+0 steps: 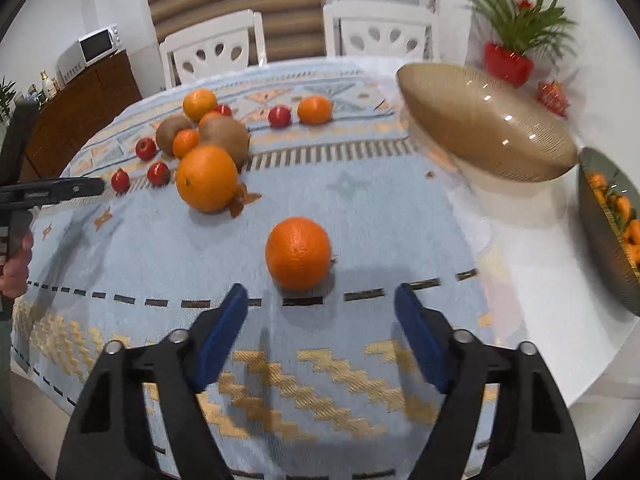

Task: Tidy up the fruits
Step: 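Grasp a red tomato with the left tool while the right tool grasps a tangerine, then carry both fruits to the amber glass bowl and release them there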

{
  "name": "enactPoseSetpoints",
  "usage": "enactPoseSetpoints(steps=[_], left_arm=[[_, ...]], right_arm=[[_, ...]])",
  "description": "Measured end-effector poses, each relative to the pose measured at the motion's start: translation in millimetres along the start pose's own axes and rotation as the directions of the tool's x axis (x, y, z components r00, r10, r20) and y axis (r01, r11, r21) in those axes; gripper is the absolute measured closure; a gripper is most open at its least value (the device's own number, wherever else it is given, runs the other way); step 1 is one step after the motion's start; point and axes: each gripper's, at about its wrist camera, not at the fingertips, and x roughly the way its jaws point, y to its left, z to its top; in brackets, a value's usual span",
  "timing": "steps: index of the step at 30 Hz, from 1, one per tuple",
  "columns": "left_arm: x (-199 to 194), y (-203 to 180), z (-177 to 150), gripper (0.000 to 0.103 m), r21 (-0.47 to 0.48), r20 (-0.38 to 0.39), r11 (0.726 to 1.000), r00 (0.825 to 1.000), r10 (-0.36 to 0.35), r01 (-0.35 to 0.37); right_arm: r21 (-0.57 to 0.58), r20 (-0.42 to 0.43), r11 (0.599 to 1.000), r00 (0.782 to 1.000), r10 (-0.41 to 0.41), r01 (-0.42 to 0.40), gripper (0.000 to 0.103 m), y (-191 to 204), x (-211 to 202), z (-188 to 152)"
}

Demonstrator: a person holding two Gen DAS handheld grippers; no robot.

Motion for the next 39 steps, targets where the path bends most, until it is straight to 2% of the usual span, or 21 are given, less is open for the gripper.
enactPoseSetpoints(steps=[7,10,16,19,20,22,26,30,34,39], left_arm=[[24,6,5,0.038,-0.006,-0.024,1.0,1.0,-0.003,0.002],[31,9,10,0.045,-0.021,-0.035,1.0,0.999,0.001,-0.001],[39,10,17,0.051,-0.041,-0.032,0.999,0.999,0.032,-0.034],[40,7,18,0.066,-0.042,-0.026,0.998,0.998,0.053,-0.054],[41,6,18,0.074,-0.044,-0.025,0.997,0.998,0.066,-0.067],[40,6,18,0.075,-0.05,-0.02,0.996,0.997,0.078,-0.079],[27,2,17,0.076,-0.069,0.021,0.996,0.998,0.062,-0.06],[5,-21,25,0.076,-0.029,0.078,0.999,0.996,0.04,-0.038],[-16,-65,49,0.076,0.056,0.146,0.998,0.989,0.018,-0.027],[-17,-144,105,0.076,0.172,0.194,0.984,0.977,-0.085,0.051]], right_arm=[[-0.009,-0.025,1.0,0.999,0.021,-0.021,0.035,9,24,11],[-0.01,-0.046,0.999,0.998,0.033,-0.034,0.045,10,34,14],[-0.009,-0.055,0.999,0.998,0.043,-0.044,0.049,10,41,16],[-0.012,-0.052,0.999,0.997,0.048,-0.048,0.052,9,42,16],[-0.012,-0.051,0.999,0.998,0.047,-0.047,0.054,9,43,16],[-0.014,-0.048,0.999,0.998,0.036,-0.037,0.062,9,43,17],[-0.004,-0.037,0.999,0.998,0.052,-0.053,0.062,5,40,16],[0.009,-0.011,0.998,0.998,0.066,-0.066,0.063,-1,30,16],[0.044,0.055,0.997,0.997,0.062,-0.065,0.063,-18,8,30],[0.192,0.145,0.981,0.989,-0.042,0.014,0.063,-73,-17,70]])
